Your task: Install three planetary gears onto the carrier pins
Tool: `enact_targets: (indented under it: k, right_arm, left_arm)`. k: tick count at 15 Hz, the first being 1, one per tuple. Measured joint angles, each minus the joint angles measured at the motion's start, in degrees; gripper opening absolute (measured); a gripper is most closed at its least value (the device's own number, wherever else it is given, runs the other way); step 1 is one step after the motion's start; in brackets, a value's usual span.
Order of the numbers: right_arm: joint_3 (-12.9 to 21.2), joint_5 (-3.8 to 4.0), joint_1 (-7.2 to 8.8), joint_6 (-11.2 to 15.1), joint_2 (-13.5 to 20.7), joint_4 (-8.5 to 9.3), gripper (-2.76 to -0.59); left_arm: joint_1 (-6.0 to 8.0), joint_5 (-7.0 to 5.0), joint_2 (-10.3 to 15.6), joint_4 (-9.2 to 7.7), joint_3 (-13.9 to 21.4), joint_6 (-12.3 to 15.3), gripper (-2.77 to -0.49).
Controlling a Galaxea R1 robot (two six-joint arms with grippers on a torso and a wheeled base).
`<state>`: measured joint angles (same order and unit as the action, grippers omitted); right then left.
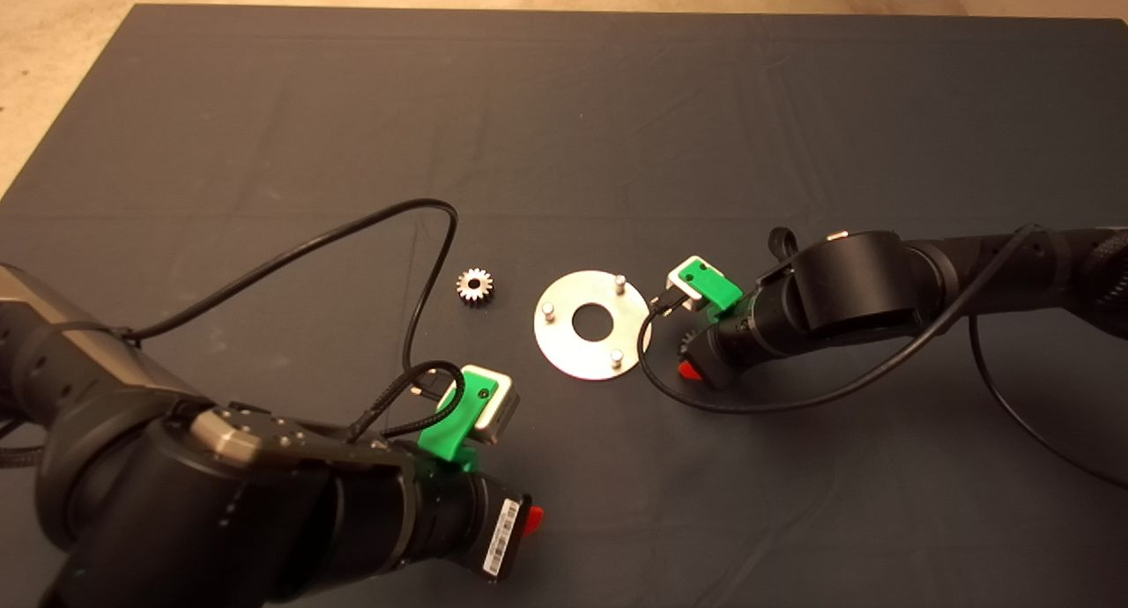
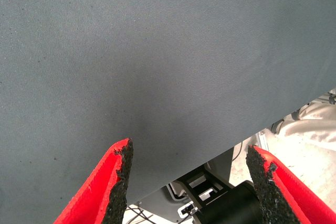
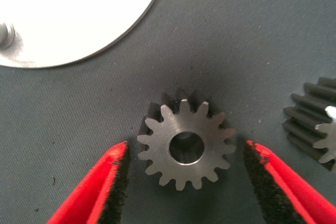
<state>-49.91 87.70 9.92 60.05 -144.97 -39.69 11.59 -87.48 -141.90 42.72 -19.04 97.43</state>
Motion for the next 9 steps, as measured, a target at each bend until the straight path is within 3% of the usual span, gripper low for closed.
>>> enact_targets:
  k: [3,7,9]
  right_arm:
    - [-0.1,0.00,-0.23,0.0,0.0,-0.05,-1.82]
    - [-0.2,-0.10,-0.25,0.0,0.0,-0.82,-2.09]
    - [-0.2,-0.18,-0.26,0.0,0.0,-0.88,-2.11]
  left_arm:
    - [-0.02,0.02,0.0,0.14,0.0,0.0,-1.77]
    - [0.00,0.00,0.0,0.30,0.0,0.0,-1.77]
    - [-0.02,0.00,0.0,0.39,0.0,0.0,-1.77]
